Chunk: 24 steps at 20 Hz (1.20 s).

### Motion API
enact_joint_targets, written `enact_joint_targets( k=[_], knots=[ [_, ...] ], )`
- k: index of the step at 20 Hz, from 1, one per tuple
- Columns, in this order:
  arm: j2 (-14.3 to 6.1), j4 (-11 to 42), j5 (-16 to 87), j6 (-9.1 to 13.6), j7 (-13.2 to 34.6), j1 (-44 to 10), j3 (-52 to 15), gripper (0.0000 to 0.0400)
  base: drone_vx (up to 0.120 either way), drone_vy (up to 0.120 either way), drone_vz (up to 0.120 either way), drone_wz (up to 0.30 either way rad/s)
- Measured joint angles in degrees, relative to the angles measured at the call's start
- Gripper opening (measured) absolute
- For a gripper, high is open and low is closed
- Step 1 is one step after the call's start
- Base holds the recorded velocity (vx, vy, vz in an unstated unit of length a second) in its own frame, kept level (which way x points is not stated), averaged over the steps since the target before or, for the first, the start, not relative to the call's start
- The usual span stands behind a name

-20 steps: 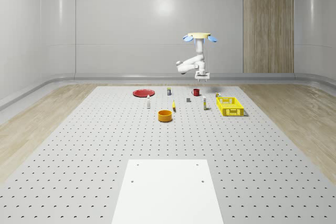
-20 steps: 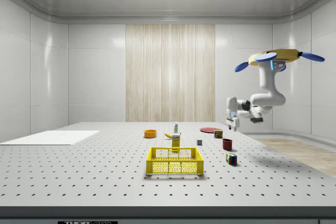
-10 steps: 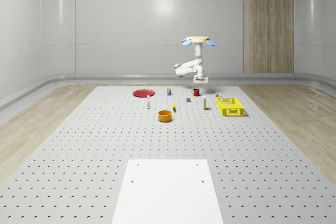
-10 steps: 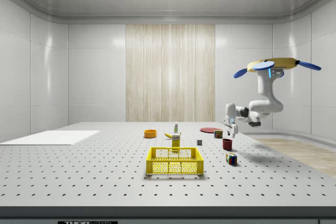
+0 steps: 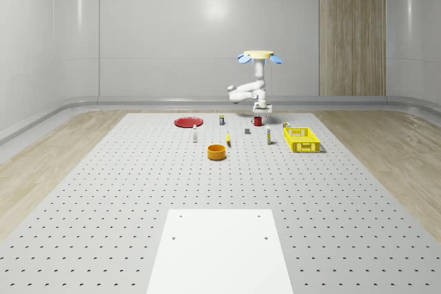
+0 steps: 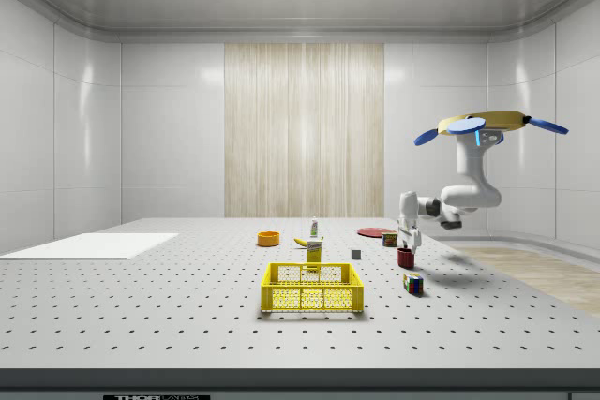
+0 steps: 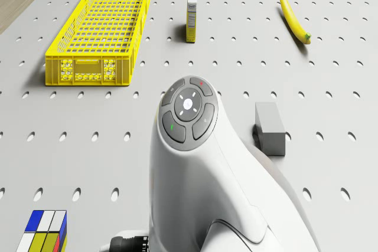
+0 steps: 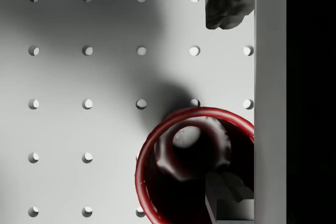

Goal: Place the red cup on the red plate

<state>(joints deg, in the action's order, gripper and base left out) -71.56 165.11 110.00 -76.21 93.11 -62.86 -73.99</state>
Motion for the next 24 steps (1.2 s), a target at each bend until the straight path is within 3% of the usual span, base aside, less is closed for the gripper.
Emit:
enact_joint_targets(
  k=[8, 18, 21, 24],
  knots=[
    [-2.7, -0.8, 2.7, -3.7, -1.0, 0.6, 3.4, 0.04, 0.0, 0.0, 0.0, 0.0],
    [-4.6, -1.5, 4.1, -6.4, -1.0, 0.4, 5.4, 0.04, 0.0, 0.0, 0.0, 0.0],
    [-5.0, -1.6, 4.1, -6.8, -0.9, 0.2, 5.5, 0.0254, 0.0, 0.0, 0.0, 0.0],
    [-5.4, -1.7, 4.0, -7.2, -0.8, 0.1, 5.5, 0.0173, 0.0, 0.0, 0.0, 0.0]
  ],
)
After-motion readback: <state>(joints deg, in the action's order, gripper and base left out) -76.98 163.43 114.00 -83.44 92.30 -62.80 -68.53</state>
